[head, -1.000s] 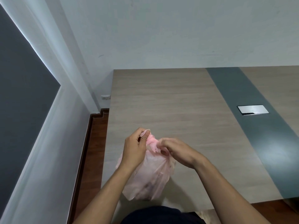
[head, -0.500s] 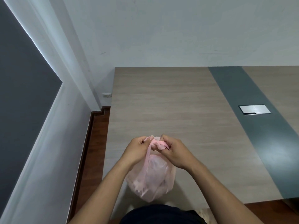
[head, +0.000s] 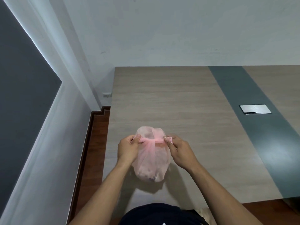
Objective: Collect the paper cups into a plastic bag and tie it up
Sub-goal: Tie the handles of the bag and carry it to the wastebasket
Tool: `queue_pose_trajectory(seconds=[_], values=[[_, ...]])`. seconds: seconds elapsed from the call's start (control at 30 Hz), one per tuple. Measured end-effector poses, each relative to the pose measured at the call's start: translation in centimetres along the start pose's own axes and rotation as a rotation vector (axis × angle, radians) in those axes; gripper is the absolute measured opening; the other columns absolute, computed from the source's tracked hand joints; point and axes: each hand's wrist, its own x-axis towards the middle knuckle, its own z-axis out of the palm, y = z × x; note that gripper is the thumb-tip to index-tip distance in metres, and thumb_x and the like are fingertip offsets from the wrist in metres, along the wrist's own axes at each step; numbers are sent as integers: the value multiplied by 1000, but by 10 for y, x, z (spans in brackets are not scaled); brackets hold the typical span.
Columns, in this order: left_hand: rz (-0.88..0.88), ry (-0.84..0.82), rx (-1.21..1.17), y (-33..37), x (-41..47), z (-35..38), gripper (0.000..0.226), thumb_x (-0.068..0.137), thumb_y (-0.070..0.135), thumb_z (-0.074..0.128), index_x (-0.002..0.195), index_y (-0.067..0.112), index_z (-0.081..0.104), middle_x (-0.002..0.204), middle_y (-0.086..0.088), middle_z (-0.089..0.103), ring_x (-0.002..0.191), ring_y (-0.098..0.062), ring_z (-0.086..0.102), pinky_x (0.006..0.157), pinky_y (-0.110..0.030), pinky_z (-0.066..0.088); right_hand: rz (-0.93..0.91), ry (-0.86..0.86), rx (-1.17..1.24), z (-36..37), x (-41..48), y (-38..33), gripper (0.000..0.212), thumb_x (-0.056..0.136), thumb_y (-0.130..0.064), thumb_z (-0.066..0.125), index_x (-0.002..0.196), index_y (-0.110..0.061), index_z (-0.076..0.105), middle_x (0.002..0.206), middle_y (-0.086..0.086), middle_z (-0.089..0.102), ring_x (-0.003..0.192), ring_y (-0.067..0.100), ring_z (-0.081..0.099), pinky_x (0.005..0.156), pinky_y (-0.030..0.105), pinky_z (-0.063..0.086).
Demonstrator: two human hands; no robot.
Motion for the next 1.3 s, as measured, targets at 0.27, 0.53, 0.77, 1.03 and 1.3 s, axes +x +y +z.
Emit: queue_pose_trajectory(seconds=[0.27,0.53,0.77,1.03,1.3], values=[[8,60,54,-17,4,-16,39,115,36,60,87,13,75,82,-5,78,74,-16,72,60,-32,45,160,75,-104,-7,-8,15,52,112,-48,52,79,-10,67,67,-4,63,61,8,55,65,37,41],[160,-134,-378,28,-8,-11,41,121,48,36,106,15,56,103,-11,86,83,-32,81,69,-43,62,24,34,355,-29,-1,-52,43,117,-40,45,110,-23,83,126,-14,81,120,1,74,102,23,58],[77,-330,-749,59,-15,-5,72,82,56,85,129,12,52,91,-22,76,74,-25,73,78,-35,65,97,62,859,-30,13,-86,50,118,-42,38,113,-9,76,76,4,52,71,20,54,73,29,49],[-62,-266,-829,57,-35,14,20,103,10,78,119,0,84,118,-22,85,106,-29,81,105,-46,64,257,-99,982,-21,11,-74,35,111,-17,48,115,13,65,85,4,44,75,15,40,81,35,33],[127,-217,-699,56,-38,13,23,116,23,60,120,11,80,114,-18,82,97,-26,80,87,-31,65,153,-81,815,-25,6,-67,29,117,-21,50,142,-22,65,84,3,56,81,16,53,90,25,51]])
